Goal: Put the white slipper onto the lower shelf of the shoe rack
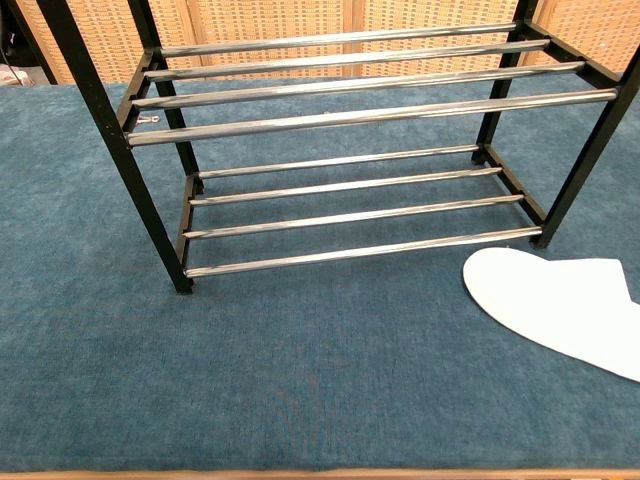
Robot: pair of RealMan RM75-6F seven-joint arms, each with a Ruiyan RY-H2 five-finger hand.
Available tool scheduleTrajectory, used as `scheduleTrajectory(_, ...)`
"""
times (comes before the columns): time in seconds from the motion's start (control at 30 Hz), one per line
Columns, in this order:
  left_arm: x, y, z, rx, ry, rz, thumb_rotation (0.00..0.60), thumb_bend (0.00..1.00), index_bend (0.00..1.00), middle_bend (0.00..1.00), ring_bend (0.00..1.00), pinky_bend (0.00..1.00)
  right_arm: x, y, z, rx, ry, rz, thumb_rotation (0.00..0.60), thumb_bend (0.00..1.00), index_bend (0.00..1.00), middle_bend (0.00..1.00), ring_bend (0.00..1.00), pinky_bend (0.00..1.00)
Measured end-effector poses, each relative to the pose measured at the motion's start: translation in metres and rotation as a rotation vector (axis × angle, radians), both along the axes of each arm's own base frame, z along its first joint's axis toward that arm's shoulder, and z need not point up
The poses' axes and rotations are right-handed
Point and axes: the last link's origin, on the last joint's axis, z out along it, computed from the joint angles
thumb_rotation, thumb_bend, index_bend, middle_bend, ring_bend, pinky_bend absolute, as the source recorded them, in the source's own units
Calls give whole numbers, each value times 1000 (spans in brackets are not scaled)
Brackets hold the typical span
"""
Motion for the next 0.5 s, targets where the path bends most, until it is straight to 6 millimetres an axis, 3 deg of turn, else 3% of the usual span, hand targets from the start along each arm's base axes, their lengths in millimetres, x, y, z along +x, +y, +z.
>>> scheduleTrajectory(0.5, -4, -5, 9, 31, -18, 10, 600, 0, 0, 0, 0, 11, 5, -3, -17, 90, -22, 31, 600, 0, 0, 0, 0, 0)
